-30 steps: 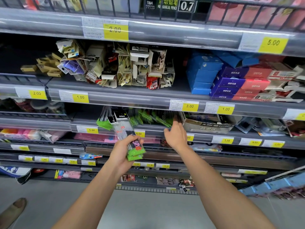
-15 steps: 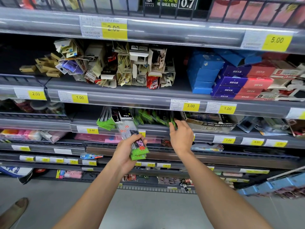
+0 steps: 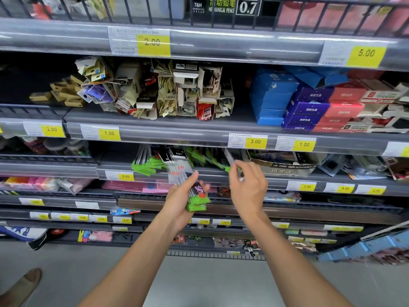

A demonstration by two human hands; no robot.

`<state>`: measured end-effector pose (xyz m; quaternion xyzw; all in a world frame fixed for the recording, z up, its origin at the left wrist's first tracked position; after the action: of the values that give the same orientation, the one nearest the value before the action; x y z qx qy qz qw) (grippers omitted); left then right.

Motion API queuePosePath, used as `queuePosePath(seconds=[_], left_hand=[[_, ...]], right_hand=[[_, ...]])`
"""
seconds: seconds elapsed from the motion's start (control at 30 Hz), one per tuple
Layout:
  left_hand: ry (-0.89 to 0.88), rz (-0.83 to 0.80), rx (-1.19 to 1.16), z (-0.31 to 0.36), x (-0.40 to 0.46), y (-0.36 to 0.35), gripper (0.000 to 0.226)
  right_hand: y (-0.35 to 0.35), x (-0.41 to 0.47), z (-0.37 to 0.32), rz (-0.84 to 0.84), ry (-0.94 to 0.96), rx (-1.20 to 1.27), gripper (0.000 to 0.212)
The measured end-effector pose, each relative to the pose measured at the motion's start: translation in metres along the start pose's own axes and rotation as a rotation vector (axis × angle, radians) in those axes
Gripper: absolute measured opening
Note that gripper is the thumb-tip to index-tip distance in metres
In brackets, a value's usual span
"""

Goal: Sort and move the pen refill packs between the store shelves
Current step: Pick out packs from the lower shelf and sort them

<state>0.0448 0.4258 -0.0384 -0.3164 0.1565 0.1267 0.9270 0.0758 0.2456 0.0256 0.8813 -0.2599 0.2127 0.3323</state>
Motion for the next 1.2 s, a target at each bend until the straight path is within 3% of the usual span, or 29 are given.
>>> queuePosePath(seconds=[0.1, 0.2, 0.3, 0.37, 0.43, 0.5, 0.63, 0.73, 0.87, 1.1, 1.2], left_hand=[[-0.003, -0.019, -0.048, -0.003, 0.002, -0.007, 0.064], [0.039, -0.029, -0.077, -0.008, 0.003, -0.006, 0.076], [0.049, -0.072, -0.041, -0.012, 0.004, -0.002, 0.053], [0.035, -0.064, 0.009, -0.010, 0.003, 0.002, 0.038], [0.033, -0.039, 0.039, -0.009, 0.002, 0.006, 0.035], [0.037, -0.018, 0.041, -0.009, 0.000, 0.010, 0.025], [0.032, -0.010, 0.034, -0.009, -0.004, 0.011, 0.008], [0.021, -0.020, 0.032, -0.006, -0.008, 0.008, 0.009], [0.017, -0.010, 0.004, -0.003, -0.010, 0.005, 0.016], [0.002, -0.014, 0.026, -0.003, -0.012, -0.008, 0.012], [0.002, -0.023, 0.022, -0.003, -0.017, -0.015, 0.032]], right_hand=[[0.006, -0.047, -0.036, -0.109, 0.175, 0.099, 0.008], [0.004, -0.077, -0.046, -0.243, 0.167, 0.112, 0.020], [0.000, -0.075, -0.045, -0.409, 0.164, 0.168, 0.039], [-0.003, -0.058, -0.030, -0.432, 0.045, 0.212, 0.046], [-0.012, -0.031, -0.002, -0.390, -0.121, 0.091, 0.040], [-0.031, -0.008, 0.025, -0.505, -0.229, -0.206, 0.051], [-0.060, 0.012, 0.050, -0.667, -0.190, -0.538, 0.053], [-0.059, 0.014, 0.049, -0.567, -0.113, -0.591, 0.033], [-0.041, 0.005, 0.037, -0.374, 0.023, -0.470, 0.013], [0.007, -0.018, 0.014, -0.075, 0.083, -0.154, 0.029], [0.028, -0.056, -0.008, -0.093, 0.171, 0.011, 0.031]])
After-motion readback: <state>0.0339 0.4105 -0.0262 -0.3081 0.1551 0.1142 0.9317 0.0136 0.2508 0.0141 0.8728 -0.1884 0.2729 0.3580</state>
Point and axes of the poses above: each hand's wrist, its own x-axis towards the middle knuckle, its own y-axis out of the back of the hand, z = x × y, the point moved 6 cm from there along x, towards the middle knuckle, and after that the axes turned 11 degrees about -y, right-handed, at the moved point
